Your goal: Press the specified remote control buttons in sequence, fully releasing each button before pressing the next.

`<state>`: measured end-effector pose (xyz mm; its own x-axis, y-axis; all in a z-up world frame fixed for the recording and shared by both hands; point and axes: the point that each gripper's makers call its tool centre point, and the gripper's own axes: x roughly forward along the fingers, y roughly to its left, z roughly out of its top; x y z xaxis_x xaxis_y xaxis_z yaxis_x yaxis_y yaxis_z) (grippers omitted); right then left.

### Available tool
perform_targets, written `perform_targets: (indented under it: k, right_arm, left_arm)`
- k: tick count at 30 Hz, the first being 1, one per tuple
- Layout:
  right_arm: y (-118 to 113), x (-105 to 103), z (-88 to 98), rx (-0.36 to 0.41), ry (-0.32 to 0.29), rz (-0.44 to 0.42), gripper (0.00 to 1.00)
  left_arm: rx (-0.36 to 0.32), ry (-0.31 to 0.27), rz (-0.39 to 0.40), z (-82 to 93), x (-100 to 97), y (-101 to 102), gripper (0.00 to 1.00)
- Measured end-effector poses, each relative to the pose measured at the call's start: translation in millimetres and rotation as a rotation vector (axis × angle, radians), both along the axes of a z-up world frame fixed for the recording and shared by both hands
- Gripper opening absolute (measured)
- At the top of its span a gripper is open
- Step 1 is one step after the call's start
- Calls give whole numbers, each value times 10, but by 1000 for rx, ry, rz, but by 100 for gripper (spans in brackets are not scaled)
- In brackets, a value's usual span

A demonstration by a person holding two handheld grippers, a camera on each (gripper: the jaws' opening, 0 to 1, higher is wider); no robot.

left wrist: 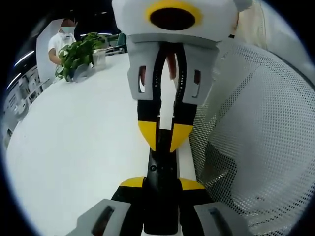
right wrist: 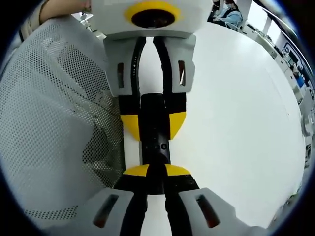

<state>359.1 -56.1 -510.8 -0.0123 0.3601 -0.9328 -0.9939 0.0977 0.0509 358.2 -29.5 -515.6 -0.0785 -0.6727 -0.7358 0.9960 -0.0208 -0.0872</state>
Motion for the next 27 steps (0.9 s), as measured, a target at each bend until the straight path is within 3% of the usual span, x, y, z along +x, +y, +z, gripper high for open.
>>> perform_targets:
  k: [20,25,27]
  right_arm:
    - [-16,-4,-22,-74,-4,7,8]
    - [-20,1,-15,-32,38,-75,8]
    - [-39,0,-9,-19,25,-65,8]
  left_arm:
    - [5,-3,-5,-2,4,-5,24]
    - [6,-3,-6,-2,4,-8,24]
    - [6,-3,-6,-2,4,-7,24]
